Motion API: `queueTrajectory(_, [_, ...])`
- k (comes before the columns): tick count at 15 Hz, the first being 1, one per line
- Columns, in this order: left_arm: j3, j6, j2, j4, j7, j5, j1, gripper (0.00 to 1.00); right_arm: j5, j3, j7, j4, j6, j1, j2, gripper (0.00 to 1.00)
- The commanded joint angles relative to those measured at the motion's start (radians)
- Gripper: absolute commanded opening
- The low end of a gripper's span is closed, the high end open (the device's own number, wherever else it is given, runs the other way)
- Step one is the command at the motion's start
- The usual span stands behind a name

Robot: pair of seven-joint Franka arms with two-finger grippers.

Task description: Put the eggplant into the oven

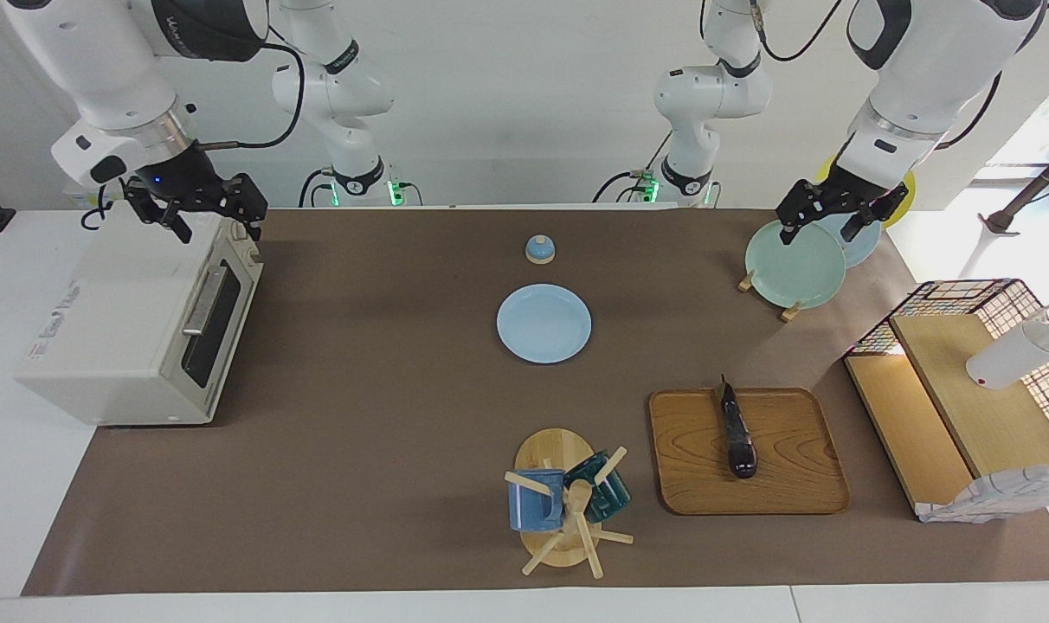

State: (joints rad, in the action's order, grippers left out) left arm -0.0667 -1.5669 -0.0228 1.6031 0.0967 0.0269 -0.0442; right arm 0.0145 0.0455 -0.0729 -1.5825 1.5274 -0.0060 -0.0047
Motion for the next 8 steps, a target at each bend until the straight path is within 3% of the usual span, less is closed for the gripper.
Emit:
queueTrajectory(1, [-0.002,-0.028,-0.022,0.031,0.0,-0.013,0.003,1.0,0.002,-0.003,0.013,0.002,-0.009,-0.005,-0.006,1.0])
queueTrajectory(8, [-0.002,-0.028,-0.022,0.031,-0.002,-0.013,0.003,1.0,-0.002,-0.004,0.013,-0.002,-0.015,-0.003,-0.008,1.0])
